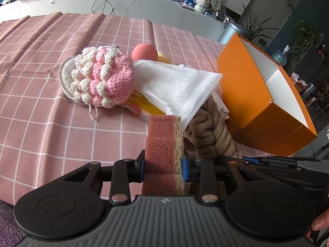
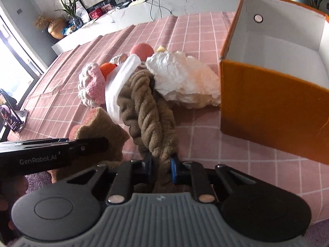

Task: Organize soft objects
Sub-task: 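Grasp and lift the brown knit headband with the right tool while the left tool holds the sponge, then carry the sponge and headband over the orange box with both tools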

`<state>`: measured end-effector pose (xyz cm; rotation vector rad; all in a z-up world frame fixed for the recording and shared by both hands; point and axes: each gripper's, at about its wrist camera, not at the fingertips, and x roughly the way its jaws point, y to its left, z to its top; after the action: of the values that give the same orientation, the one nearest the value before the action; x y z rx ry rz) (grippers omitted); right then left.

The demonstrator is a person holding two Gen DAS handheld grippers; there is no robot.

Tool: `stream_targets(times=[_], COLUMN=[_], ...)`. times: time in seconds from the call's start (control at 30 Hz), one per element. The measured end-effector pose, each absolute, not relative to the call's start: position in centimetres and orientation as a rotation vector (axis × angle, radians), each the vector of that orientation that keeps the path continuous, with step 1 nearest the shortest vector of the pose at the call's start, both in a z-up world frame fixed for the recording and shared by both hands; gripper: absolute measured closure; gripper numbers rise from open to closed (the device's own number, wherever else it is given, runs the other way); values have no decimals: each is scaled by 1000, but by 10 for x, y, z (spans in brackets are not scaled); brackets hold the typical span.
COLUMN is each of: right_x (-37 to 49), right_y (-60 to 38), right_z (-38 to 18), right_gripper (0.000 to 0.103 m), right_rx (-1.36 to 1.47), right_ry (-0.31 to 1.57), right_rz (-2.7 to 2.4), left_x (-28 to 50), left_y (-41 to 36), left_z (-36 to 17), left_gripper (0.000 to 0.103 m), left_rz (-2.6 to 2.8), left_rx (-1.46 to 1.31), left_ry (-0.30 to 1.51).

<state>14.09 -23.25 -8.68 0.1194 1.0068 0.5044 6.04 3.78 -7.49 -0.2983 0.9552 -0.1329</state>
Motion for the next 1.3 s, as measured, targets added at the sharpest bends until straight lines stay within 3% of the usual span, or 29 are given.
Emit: stream_targets(times=[0.83,1.3], right_x=[101,143], right_y=[-275,-344], right_z=[15,66], right_gripper=[89,89], right_rx=[99,121], right_ry=[652,539], right_rz=[406,198], left_x=[42,111], left_y=[47,-38], left_z=[-4,60], left_gripper=[67,67], left_rz=[-94,-399], left_rx=[-288,-234], left_ry=[730,630])
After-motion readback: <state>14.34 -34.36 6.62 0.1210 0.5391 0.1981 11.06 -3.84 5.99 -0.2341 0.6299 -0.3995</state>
